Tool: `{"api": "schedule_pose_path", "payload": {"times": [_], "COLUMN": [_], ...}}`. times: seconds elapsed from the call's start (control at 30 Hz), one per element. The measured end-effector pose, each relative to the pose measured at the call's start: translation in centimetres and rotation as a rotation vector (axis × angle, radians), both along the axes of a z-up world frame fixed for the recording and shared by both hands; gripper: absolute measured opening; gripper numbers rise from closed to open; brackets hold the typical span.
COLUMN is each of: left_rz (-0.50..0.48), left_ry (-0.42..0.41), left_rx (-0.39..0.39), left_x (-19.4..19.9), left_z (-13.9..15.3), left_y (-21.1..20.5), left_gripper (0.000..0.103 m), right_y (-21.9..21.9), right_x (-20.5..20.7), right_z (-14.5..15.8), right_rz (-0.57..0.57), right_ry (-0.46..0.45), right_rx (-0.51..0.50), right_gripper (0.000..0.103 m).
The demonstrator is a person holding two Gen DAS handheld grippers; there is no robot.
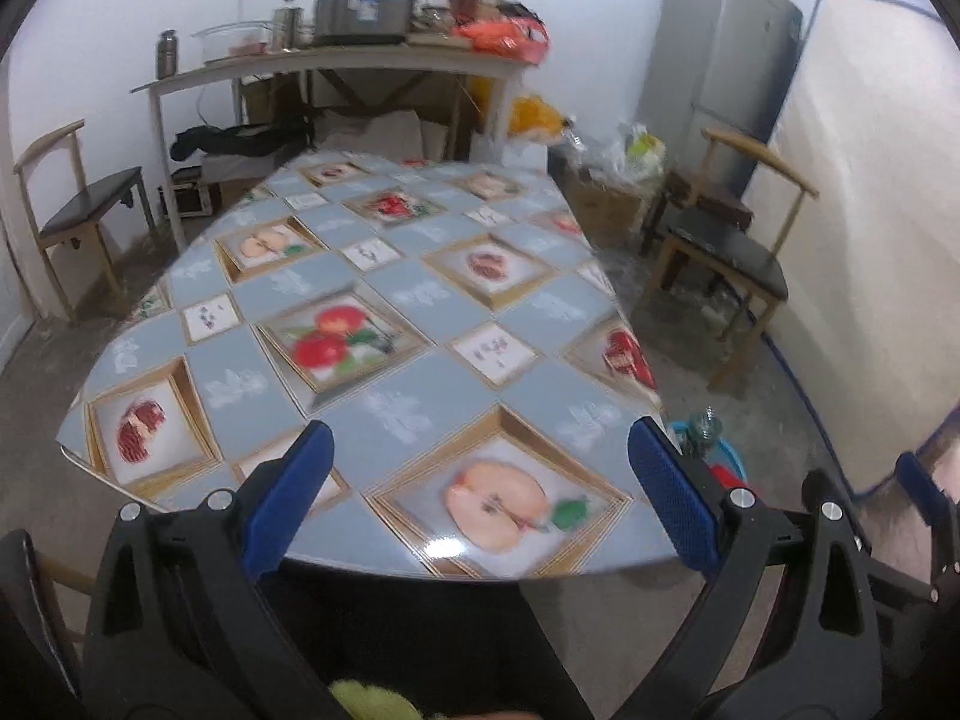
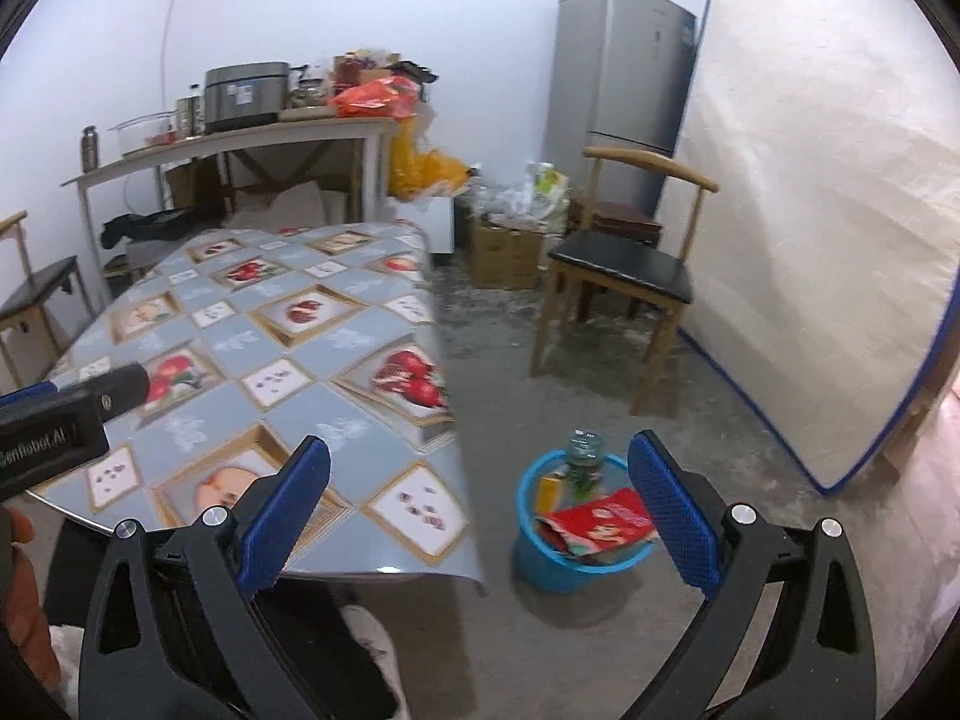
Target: Collect trash
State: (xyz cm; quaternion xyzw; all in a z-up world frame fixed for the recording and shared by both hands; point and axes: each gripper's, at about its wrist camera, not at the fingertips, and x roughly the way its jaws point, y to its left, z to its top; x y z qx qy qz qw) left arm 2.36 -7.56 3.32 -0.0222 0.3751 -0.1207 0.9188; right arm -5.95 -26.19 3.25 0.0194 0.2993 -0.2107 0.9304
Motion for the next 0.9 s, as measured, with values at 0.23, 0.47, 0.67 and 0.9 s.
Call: {"api": "schedule_pose_path", "payload": {"times": [0.23,0.47,0.67,0.9], "left_rz": [-0.062,-0.096,-0.086,-0.100], "left_ry": [0.065,0.092,0.105,0.100], "left_rx": [0.030,0.060,0.084,0.094], "left_x": [-2.0,-2.3,-2.1,-2.0], "left_z": [-1.8,-2.7,-3.1,-3.2], "left_y": [-2.9,-4.4,-4.8,-5.3], "left_gripper": [0.095,0.095,0.095,0.095], "right_y": [-2.3,-4.1,-4.7,-4.9], "right_x": [-2.2,-3.6,-3.7,-3.2], "right_z": [-1.8,-3.1,-3.8,-4.0], "right_rz": [-0.061,-0.100,-0.102,-0.087], "right_ry": [0.064,0.091,0.098,0.101], "right_rx": [0.041,0.072,0.087,0.086], "right_gripper": [0.097,0.097,0.097,0.097]}}
